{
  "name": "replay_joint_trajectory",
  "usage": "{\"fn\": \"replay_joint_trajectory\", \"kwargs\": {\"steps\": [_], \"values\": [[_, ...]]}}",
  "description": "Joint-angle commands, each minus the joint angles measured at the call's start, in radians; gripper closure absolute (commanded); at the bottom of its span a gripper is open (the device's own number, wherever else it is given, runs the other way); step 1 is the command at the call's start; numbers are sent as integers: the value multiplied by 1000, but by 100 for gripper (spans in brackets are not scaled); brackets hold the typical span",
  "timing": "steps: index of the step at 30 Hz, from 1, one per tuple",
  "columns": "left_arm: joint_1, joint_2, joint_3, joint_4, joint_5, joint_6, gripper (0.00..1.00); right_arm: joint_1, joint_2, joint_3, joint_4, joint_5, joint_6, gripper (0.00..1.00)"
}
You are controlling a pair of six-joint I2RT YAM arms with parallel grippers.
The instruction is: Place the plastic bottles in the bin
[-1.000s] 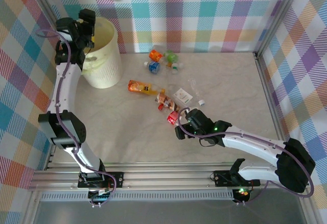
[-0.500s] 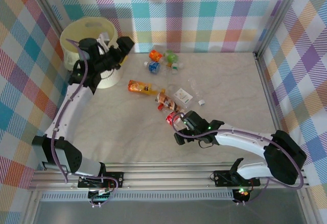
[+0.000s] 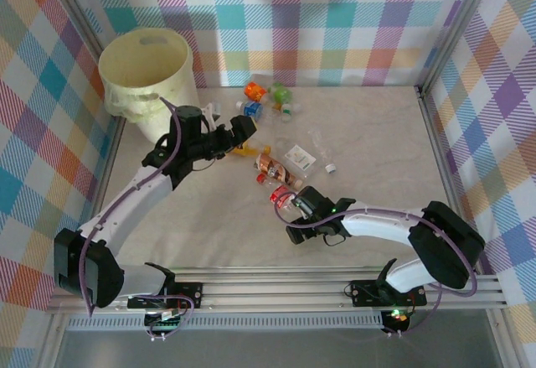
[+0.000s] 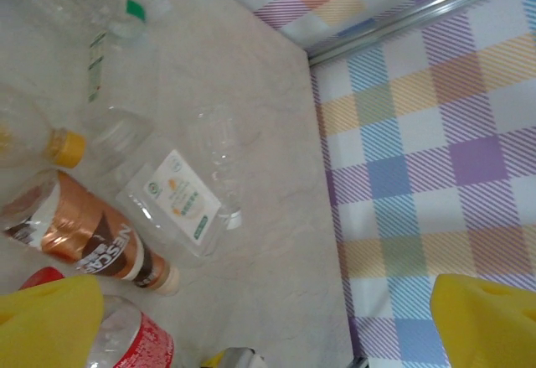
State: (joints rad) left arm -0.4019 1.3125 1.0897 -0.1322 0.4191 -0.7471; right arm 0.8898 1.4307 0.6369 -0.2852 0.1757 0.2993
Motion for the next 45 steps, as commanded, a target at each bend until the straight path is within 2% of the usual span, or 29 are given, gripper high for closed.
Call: {"fn": "replay_joint_trajectory", "kwargs": {"steps": [1, 5, 11, 16, 20, 23, 27, 33, 45], "values": [[-29, 10, 1, 60, -45, 3, 0, -1, 32, 4, 23, 16, 13, 15], [-44, 36, -1, 56, -58, 17, 0, 0, 28, 6, 19, 51, 13, 28], [-52, 51, -4, 56, -86, 22, 0, 2, -22, -7, 47, -18, -45, 39], [-53, 51, -9, 23, -104, 35, 0, 8, -115, -47, 127, -51, -49, 45], [-55, 8, -47, 5, -198, 16, 0, 8, -172, -59, 159, -52, -38, 47], [-54, -28, -82, 24, -224, 20, 0, 8, -194, -16, 126, -28, 12, 47], [-60, -28, -89, 35, -171, 43, 0, 8, -214, 46, 129, 0, 127, 47], [-97, -31, -142, 143, -86, 58, 0, 8, -210, 93, 187, -8, 303, 47], [-141, 8, -137, 269, 71, 85, 0, 7, -217, 84, 384, -234, 274, 45]]}}
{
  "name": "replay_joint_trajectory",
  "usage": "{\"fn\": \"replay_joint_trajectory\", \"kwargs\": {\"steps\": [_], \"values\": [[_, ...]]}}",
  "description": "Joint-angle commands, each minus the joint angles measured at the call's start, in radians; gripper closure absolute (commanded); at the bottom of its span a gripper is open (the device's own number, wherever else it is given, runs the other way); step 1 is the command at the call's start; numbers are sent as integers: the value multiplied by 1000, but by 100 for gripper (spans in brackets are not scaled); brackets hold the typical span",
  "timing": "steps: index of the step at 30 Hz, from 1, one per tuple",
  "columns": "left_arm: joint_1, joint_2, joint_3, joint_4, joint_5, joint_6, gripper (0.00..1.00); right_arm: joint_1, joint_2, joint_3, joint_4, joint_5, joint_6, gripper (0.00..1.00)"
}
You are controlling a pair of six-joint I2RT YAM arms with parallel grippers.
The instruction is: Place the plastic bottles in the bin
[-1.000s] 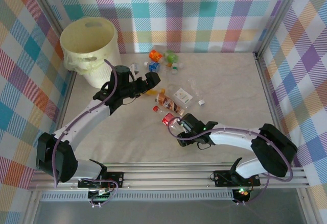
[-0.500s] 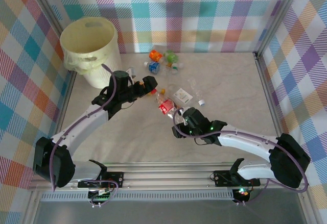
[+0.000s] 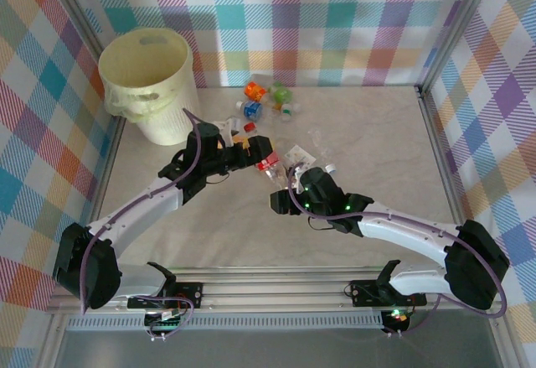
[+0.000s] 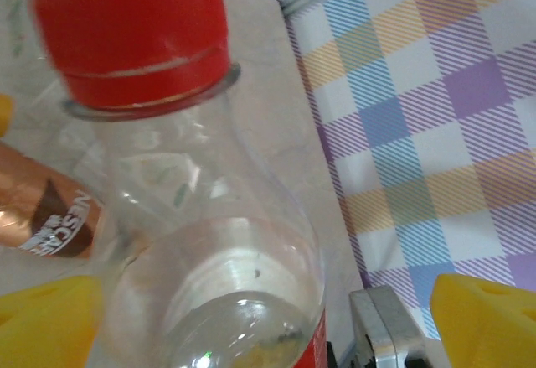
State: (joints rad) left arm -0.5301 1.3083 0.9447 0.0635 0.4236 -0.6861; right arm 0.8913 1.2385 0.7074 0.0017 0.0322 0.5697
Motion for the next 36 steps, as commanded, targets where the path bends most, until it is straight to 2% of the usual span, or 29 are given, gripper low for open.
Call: {"fn": "replay_joint_trajectory", "kwargs": {"steps": [1, 7, 14, 20, 27, 34, 36], "values": [[-14, 14, 9, 78, 68, 23, 0, 6, -25, 11, 114, -111, 7, 45], [-16, 6, 7, 118, 95, 16, 5, 6, -19, 17, 191, -177, 12, 42], [-19, -14, 11, 125, 127, 21, 32, 6, -25, 22, 191, -161, 18, 41], [-20, -17, 10, 113, 96, 36, 42, 6, -19, 22, 197, -151, 31, 38], [-19, -34, -12, 142, -13, 31, 44, 6, -19, 22, 181, -117, 32, 25], [-19, -76, -4, 61, -215, 65, 44, 6, -40, 24, 136, -71, -10, 7], [-19, -98, 21, -11, -318, 91, 44, 6, -49, 32, 106, -51, -26, 2]]}}
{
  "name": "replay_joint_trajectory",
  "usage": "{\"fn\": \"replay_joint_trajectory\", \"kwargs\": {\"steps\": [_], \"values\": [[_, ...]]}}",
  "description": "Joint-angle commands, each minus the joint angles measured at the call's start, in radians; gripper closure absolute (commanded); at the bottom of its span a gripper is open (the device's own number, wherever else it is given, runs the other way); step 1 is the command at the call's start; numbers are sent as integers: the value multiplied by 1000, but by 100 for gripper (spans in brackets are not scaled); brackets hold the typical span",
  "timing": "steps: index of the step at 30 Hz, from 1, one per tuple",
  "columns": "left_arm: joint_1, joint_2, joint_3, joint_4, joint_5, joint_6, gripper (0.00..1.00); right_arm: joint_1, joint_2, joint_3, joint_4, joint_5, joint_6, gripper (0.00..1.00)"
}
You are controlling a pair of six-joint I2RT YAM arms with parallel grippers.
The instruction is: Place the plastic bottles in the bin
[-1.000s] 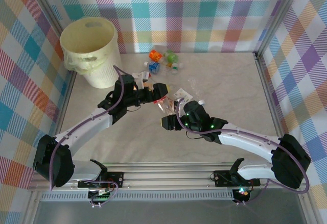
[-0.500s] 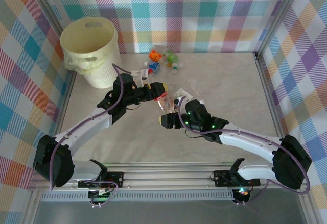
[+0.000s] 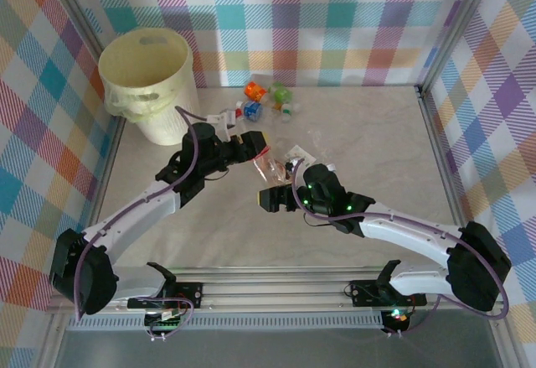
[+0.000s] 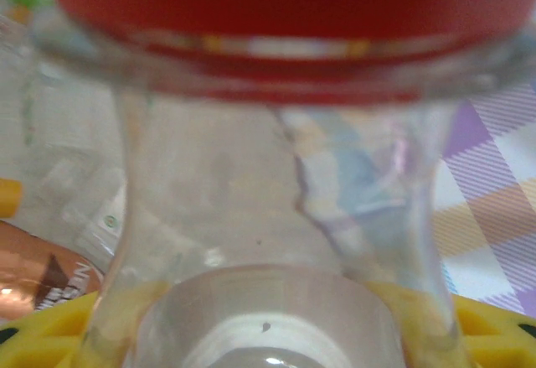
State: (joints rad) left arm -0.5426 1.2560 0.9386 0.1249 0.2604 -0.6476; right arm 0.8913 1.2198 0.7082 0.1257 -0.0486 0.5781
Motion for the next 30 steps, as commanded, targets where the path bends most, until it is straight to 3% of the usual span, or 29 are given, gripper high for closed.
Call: {"fn": "replay_joint_trajectory", "kwargs": {"steps": [1, 9, 13, 23, 30], "values": [[-6, -54, 44, -113, -205, 68, 44, 6, -34, 33, -29, 42, -40, 1], [3, -104, 213, -344, -632, 225, 46, 6, -71, 18, -42, 122, -72, 0], [29, -97, 299, -347, -767, 324, 46, 6, -69, 16, -50, 137, -70, 0], [128, -29, 484, -173, -831, 612, 46, 6, -68, 0, -55, 171, -37, 0], [242, 78, 645, -107, -792, 678, 45, 6, -72, 3, -74, 181, -36, 0]]}}
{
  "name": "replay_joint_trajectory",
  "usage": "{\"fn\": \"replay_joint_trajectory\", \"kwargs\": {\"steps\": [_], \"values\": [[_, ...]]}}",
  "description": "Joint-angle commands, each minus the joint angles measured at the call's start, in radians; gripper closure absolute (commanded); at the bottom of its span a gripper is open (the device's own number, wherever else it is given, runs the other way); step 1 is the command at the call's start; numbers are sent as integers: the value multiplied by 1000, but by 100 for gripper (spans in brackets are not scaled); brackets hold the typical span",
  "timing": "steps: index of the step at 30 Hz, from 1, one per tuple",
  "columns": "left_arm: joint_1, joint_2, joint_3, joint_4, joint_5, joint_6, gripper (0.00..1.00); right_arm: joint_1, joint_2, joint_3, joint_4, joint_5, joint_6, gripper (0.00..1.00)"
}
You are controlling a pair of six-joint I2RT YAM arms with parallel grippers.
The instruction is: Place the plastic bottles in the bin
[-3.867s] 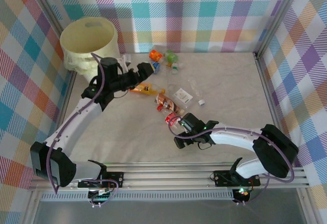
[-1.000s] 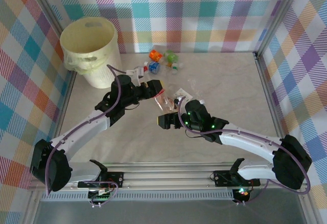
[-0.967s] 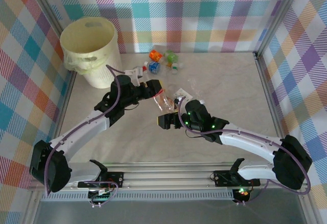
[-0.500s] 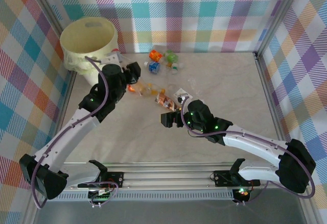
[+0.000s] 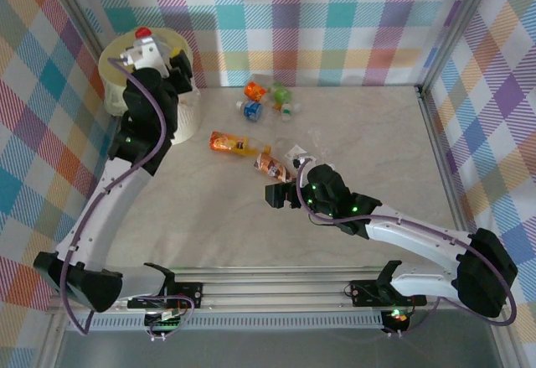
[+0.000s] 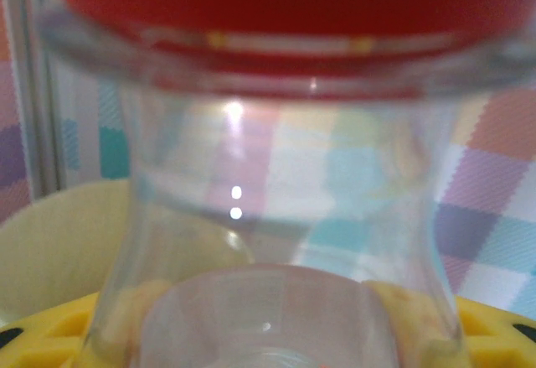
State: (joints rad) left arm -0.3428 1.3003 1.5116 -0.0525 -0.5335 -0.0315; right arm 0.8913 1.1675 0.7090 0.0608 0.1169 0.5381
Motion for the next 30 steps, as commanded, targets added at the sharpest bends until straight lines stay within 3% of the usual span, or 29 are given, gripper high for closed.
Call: {"fn": "replay_joint_trajectory", "kwargs": {"steps": [1, 9, 19, 30], "values": [[63, 55, 101, 77, 4, 62, 46, 6, -20, 1, -10, 16, 6, 0], [197, 254, 339, 92, 24, 68, 45, 6, -21, -3, -27, 18, 35, 0], [291, 488, 578, 104, 9, 38, 45, 6, -14, 0, -33, 36, 33, 0], [395, 806, 984, -209, 140, -115, 44, 6, -21, -3, -57, 58, 29, 0]]}}
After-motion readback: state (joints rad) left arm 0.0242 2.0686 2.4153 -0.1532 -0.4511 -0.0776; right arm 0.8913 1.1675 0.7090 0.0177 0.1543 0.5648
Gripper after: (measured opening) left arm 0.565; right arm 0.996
